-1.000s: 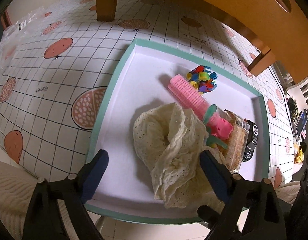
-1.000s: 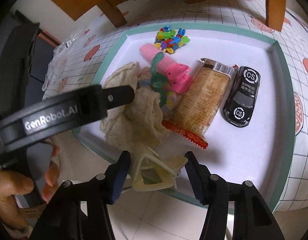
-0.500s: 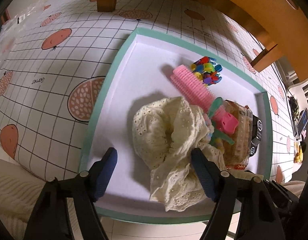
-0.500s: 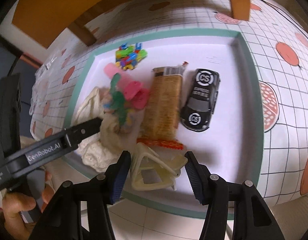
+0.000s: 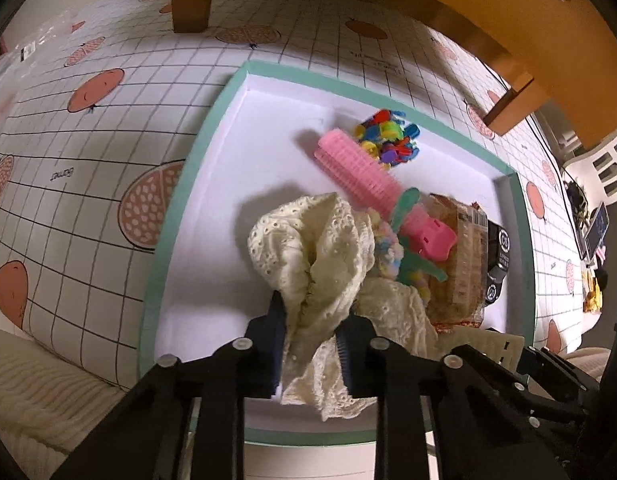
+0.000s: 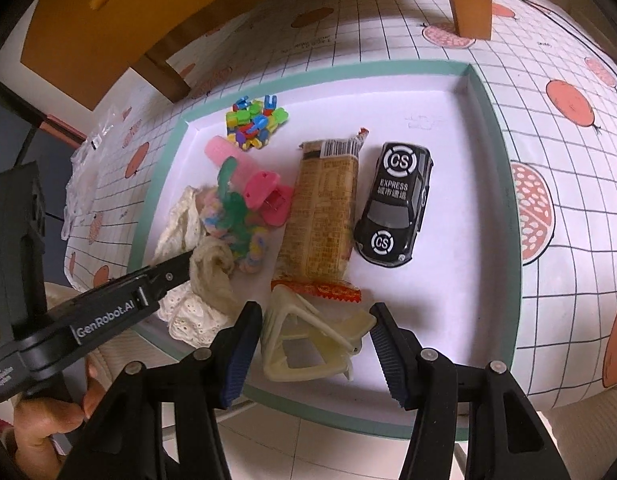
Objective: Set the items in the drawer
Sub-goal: 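Grasp the cream lace cloth with the left tool while the right tool grasps the white plastic stand, then carry the lace cloth with the left tool while the right tool carries the stand to the drawer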
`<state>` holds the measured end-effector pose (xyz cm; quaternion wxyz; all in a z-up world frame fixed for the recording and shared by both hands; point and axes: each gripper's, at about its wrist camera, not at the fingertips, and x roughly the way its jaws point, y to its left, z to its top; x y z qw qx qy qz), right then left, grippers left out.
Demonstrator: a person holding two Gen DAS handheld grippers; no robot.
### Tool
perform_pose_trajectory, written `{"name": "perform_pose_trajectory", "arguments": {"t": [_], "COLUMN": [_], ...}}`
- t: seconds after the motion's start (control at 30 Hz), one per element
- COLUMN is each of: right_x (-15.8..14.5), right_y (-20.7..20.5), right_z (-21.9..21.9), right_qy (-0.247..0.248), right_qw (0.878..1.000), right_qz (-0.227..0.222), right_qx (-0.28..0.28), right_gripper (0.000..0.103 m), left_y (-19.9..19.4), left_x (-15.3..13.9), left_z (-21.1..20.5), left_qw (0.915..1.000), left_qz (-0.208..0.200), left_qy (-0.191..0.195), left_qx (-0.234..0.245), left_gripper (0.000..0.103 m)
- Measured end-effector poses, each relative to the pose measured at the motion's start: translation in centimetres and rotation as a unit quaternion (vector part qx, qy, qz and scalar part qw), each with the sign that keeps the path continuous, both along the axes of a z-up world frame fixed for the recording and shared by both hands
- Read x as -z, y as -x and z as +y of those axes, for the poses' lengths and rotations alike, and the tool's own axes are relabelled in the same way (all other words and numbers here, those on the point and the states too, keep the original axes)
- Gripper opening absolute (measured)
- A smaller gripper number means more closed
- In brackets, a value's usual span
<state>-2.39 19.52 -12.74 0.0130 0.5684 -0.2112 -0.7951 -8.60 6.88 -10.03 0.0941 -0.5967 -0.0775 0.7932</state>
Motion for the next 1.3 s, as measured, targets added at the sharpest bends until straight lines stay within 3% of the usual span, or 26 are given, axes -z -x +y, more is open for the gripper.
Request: {"name": "perform_pose_trajectory", "arguments": {"t": [0.43, 0.97, 1.17, 1.3], "right_x": [-1.9, -4.6, -7.1, -12.0], "right_y": [-1.0, -1.7, -1.7, -1.7], "right_z": [1.5, 4.2, 4.2, 4.0], "right_qy": [0.012, 0.010, 0.009, 0.009], "right_qw": [0.999, 0.995, 0.992, 0.984], "right_qz": [0.038, 0.074, 0.102, 0.162], "right_qx": [0.024, 0.072, 0.075, 0.069], "right_gripper": [0.059, 0.059, 0.059, 0.059], "left_y": [-0.1, -1.0, -1.0, -0.8], "left_x": [-2.9, -8.4, -13.1, -19.0], "left_z": [-1.9, -3.1, -3.9, -4.5], "left_qw": [0.9958, 0.9848, 0.9758, 0.9591], "left_qz": [0.075, 0.165, 0.209, 0.273], "left_qy": [0.007, 0.018, -0.005, -0.035], "left_qx": [-0.052, -0.053, -0.064, -0.065], "left_gripper": [0.019, 0.019, 0.019, 0.019]}}
